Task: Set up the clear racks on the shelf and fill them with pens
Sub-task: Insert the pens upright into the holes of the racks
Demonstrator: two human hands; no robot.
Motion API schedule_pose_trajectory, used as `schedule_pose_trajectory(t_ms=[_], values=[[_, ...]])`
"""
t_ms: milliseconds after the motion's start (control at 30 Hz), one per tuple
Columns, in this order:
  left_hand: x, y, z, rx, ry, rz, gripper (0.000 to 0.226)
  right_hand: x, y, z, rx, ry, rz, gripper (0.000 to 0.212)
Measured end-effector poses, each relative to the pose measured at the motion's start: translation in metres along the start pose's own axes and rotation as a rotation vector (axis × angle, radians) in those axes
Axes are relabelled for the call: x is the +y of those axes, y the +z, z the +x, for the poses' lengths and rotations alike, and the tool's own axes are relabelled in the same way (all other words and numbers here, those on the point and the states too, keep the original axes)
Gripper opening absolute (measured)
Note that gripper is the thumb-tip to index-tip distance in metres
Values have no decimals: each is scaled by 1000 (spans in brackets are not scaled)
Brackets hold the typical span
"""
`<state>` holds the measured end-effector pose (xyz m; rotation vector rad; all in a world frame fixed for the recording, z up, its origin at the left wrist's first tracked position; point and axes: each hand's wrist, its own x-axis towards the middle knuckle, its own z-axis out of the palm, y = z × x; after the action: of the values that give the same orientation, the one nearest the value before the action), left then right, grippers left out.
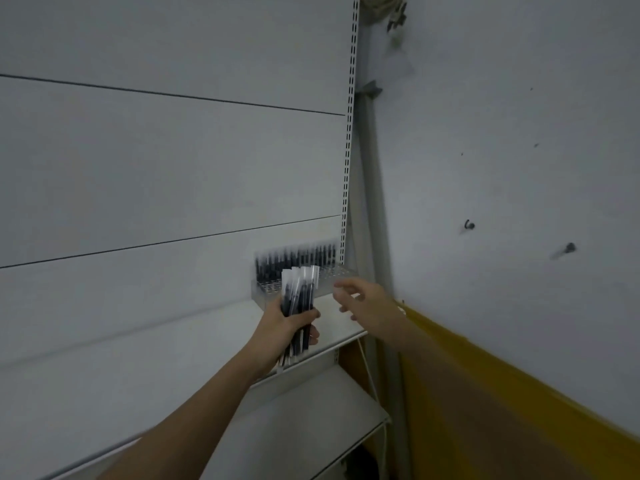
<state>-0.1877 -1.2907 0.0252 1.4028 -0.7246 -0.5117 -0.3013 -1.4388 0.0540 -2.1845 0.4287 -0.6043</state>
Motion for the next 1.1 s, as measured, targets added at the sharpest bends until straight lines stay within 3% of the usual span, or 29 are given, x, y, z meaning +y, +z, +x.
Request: schedule_pose_trajectory(t_ms=[133,233,400,633,800,1100], values=[[-10,14,23,-33,11,39,14,11,5,31,-32,-7,248,30],[-23,17,49,-33,-1,37,17,28,12,62,-14,14,290,22],[-64,15,100,39,-56,-1,32,60,16,125,-9,99,383,11],[-100,4,145,193,-104,23,19,71,15,222,81,54,488,16],[-105,-3,170,319,-105,35,21,89,39,277,157,-112,295,15],[-99,7,192,575,-76,58,23,120,66,333,37,-228,225,17]])
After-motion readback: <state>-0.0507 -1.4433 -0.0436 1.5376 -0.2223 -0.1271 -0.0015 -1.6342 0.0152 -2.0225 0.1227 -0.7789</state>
